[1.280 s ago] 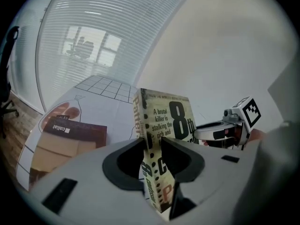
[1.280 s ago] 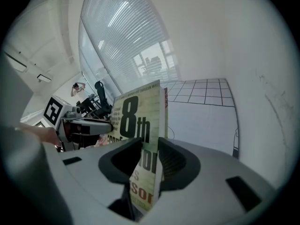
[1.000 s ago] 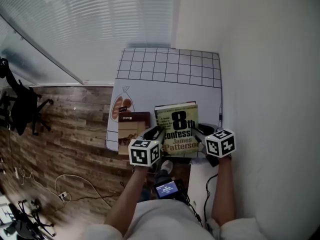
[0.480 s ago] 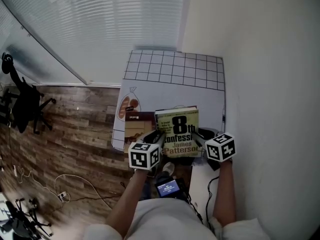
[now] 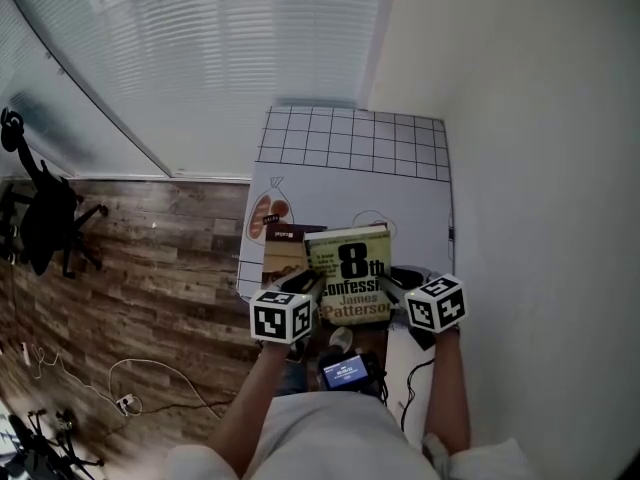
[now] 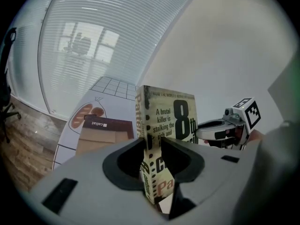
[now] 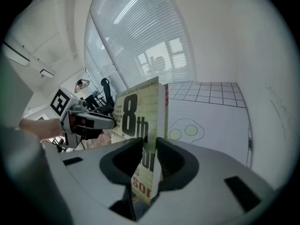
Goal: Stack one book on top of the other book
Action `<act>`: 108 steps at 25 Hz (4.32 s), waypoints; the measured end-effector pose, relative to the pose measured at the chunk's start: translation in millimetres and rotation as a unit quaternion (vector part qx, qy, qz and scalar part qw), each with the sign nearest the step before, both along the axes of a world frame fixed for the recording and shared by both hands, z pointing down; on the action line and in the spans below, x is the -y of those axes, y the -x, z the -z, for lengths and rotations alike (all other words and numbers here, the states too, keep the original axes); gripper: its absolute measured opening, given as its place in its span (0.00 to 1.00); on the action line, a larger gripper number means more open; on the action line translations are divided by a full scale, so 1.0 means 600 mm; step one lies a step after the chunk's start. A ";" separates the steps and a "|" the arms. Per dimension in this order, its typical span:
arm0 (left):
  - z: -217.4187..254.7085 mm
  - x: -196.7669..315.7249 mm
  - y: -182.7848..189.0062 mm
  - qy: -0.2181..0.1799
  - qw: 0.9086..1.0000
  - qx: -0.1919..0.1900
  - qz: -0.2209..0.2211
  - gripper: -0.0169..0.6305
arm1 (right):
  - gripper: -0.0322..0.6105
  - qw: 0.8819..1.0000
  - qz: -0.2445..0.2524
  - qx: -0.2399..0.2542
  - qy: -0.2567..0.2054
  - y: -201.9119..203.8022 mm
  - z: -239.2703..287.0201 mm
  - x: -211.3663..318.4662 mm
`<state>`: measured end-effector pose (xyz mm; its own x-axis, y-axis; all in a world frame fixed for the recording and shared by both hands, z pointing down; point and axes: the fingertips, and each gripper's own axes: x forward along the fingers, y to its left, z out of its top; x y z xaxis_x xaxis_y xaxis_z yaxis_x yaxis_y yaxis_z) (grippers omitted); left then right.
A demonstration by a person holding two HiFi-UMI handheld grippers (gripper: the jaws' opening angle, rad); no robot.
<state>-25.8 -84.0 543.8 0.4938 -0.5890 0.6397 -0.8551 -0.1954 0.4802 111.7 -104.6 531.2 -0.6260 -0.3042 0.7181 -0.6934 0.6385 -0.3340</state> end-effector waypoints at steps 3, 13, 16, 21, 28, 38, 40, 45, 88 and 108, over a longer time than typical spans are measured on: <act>0.007 -0.008 0.009 0.001 1.000 -0.010 -0.008 0.21 | 0.21 1.000 -0.002 -0.007 0.002 0.009 0.007 -0.010; 0.022 -0.046 0.067 0.020 0.999 -0.021 -0.014 0.21 | 0.21 1.000 0.004 -0.009 0.011 0.064 0.022 -0.053; 0.019 -0.052 0.092 0.026 0.999 -0.014 -0.012 0.21 | 0.21 1.000 0.009 -0.005 0.019 0.089 0.017 -0.061; 0.019 -0.048 0.133 0.025 1.000 0.002 -0.008 0.21 | 0.20 0.999 0.017 0.006 0.030 0.127 0.005 -0.069; 0.017 -0.028 0.176 0.019 1.000 0.019 -0.006 0.21 | 0.20 0.999 0.024 0.014 0.040 0.168 -0.008 -0.066; -0.010 -0.007 0.209 0.031 0.999 0.018 -0.012 0.21 | 0.19 0.998 0.011 0.010 0.056 0.201 -0.040 -0.055; -0.015 -0.002 0.211 0.034 0.999 0.016 -0.015 0.21 | 0.19 0.998 0.003 0.014 0.060 0.203 -0.045 -0.051; -0.029 0.011 0.214 0.041 0.999 0.016 -0.019 0.20 | 0.19 0.997 -0.008 0.016 0.072 0.205 -0.063 -0.044; -0.146 0.091 0.208 0.081 0.996 0.010 -0.030 0.19 | 0.19 0.988 -0.097 0.031 0.115 0.198 -0.157 0.035; -0.145 0.091 0.205 0.054 0.996 0.048 -0.056 0.20 | 0.37 0.983 -0.164 -0.015 0.083 0.171 -0.169 0.039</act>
